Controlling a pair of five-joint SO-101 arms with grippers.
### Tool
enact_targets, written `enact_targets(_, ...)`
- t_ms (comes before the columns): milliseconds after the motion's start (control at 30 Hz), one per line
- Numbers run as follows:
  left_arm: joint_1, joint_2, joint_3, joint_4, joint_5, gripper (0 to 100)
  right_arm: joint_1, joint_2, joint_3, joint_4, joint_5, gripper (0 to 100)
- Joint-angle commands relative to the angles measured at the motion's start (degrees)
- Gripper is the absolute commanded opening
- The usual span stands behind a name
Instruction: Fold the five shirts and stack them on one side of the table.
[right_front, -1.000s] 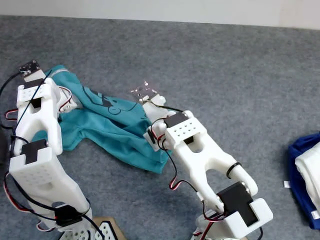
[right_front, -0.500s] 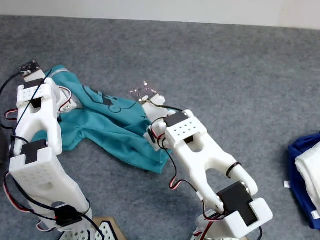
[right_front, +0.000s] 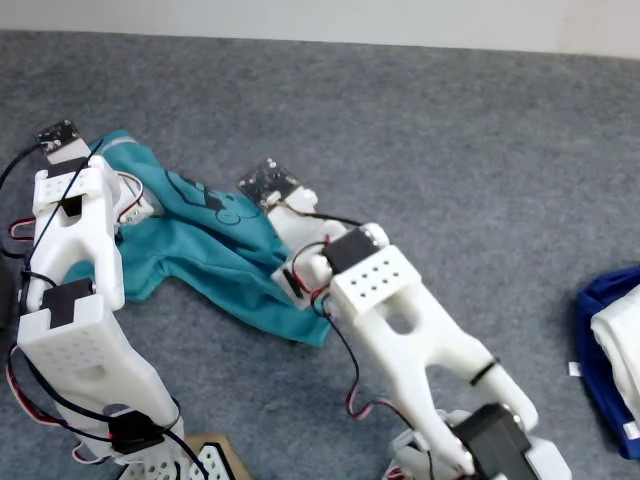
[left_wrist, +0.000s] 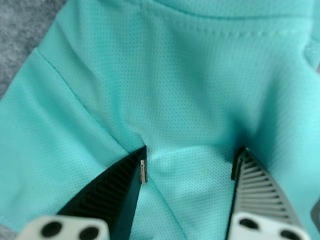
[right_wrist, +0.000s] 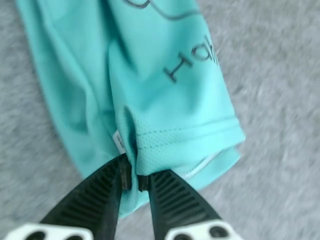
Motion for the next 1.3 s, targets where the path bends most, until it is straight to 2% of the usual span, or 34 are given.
enact_targets(0,1.01,-0.31,-1.8,-1.14,0.18,29,-1.36,-3.74,-2.24,5.05,-3.69,0.8)
enact_targets(233,1.01,-0.31,-1.8,-1.14,0.18,29,-1.1,-3.74,8.75,0.66,-3.16,2.9)
enact_targets(367,1.01,-0.31,-1.8,-1.14,0.18,29,-1.01,-4.18,12.09,-1.1,-1.23,21.8)
enact_targets(433,1.01,-0.31,-1.8,-1.14,0.18,29,-0.31,-4.26,10.42,-1.01,0.53,26.5)
enact_targets(567,1.01,-0.31,-1.8,-1.14,0.18,29,6.55,-4.09,3.3,-1.1,-1.05,20.3)
enact_targets(700,1.01,-0.31,-1.8,-1.14,0.18,29,12.97,-2.95,-2.15,-5.05,-6.33,1.5)
enact_targets(733,1.01,-0.31,-1.8,-1.14,0.18,29,13.32,-2.42,-2.86,-6.37,-7.12,0.3)
enact_targets(800,1.01,-0.31,-1.8,-1.14,0.18,29,13.05,-0.66,-3.56,-8.57,-7.82,3.8)
enact_targets(1133,0.75,-0.4,-1.71,-0.7,0.09,29,6.11,12.35,-6.2,-11.47,-13.54,3.7)
enact_targets(1267,-0.22,-1.01,-2.24,5.71,-7.82,29,6.29,17.45,-6.11,-11.47,-13.36,1.4)
